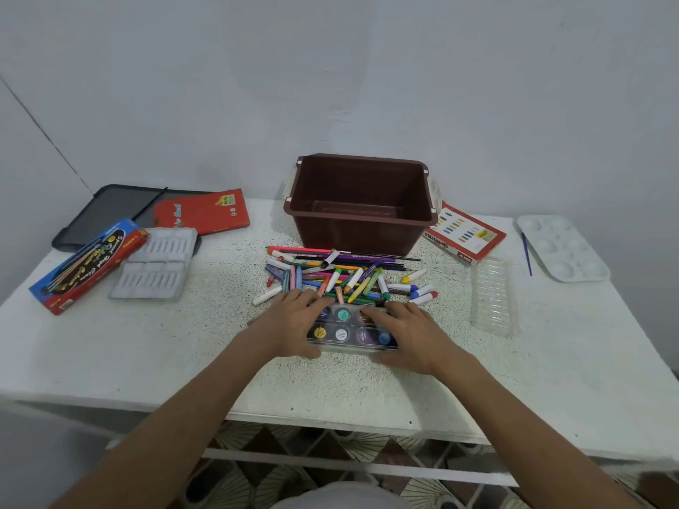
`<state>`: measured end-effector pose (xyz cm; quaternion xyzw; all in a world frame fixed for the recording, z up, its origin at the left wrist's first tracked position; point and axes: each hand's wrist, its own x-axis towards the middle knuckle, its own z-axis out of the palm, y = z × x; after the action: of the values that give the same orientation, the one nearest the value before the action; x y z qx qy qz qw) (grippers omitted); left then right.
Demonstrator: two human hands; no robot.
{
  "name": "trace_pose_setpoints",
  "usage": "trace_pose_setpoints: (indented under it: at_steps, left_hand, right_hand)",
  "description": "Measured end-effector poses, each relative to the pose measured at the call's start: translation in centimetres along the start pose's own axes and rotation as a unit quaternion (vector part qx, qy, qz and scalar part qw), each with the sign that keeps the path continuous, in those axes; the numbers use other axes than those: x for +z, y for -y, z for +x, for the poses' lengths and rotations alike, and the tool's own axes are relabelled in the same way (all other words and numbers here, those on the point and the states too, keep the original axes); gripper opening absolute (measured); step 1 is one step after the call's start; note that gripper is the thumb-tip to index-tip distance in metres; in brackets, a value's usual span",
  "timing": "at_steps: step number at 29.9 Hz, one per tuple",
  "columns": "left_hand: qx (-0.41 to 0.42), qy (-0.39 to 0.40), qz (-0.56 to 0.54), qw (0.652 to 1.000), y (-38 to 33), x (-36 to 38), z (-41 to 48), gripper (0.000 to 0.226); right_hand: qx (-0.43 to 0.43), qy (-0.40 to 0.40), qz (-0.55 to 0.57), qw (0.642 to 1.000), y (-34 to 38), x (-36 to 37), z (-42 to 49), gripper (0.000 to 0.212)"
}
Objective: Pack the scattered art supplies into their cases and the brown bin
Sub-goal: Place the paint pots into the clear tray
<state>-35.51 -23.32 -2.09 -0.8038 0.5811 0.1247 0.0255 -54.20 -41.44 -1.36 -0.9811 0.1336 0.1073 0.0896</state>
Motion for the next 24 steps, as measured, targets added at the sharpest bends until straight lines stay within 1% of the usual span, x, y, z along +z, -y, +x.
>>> trace_pose_setpoints:
  at_steps: [4, 7, 9, 11, 13, 16, 21, 24]
  left_hand:
    - [0.021, -0.026, 0.014, 0.999, -0.1, -0.3, 0.6, 0.095]
    - [0.033, -0.037, 0.021, 0.999, 0.1, -0.4, 0.7, 0.096]
    - [0.037, -0.027, 0.027, 0.999, 0.2, -0.9, 0.8, 0.099]
    - [0.034, 0.000, 0.032, 0.999, 0.2, -2.2, 1.0, 0.100]
    - [0.029, 0.029, 0.017, 0.999, 0.2, -4.1, 1.5, 0.098]
    - [0.027, 0.049, -0.012, 0.998, 0.1, -7.0, 2.2, 0.097]
    - [0.018, 0.045, -0.057, 0.997, 0.5, -11.6, 3.6, 0.099]
    - [0.021, 0.043, -0.077, 0.996, 1.0, -14.0, 4.4, 0.095]
  right_hand:
    - [0.003, 0.003, 0.009, 1.000, 0.3, -0.4, 0.2, 0.084]
    - [0.000, 0.002, 0.010, 1.000, 0.4, -1.1, 0.2, 0.085]
    - [-0.002, 0.007, 0.013, 1.000, 0.3, -1.8, 0.2, 0.088]
    - [-0.003, 0.009, 0.015, 1.000, 0.0, -2.8, 0.3, 0.093]
    - [0.000, 0.015, 0.007, 1.000, -0.1, -4.2, 0.7, 0.096]
    - [0.007, 0.029, -0.006, 1.000, -0.4, -6.7, 1.5, 0.097]
    - [0.002, 0.005, -0.009, 1.000, -1.1, -11.5, 2.6, 0.093]
    - [0.000, 0.000, -0.004, 1.000, -1.8, -14.1, 3.3, 0.093]
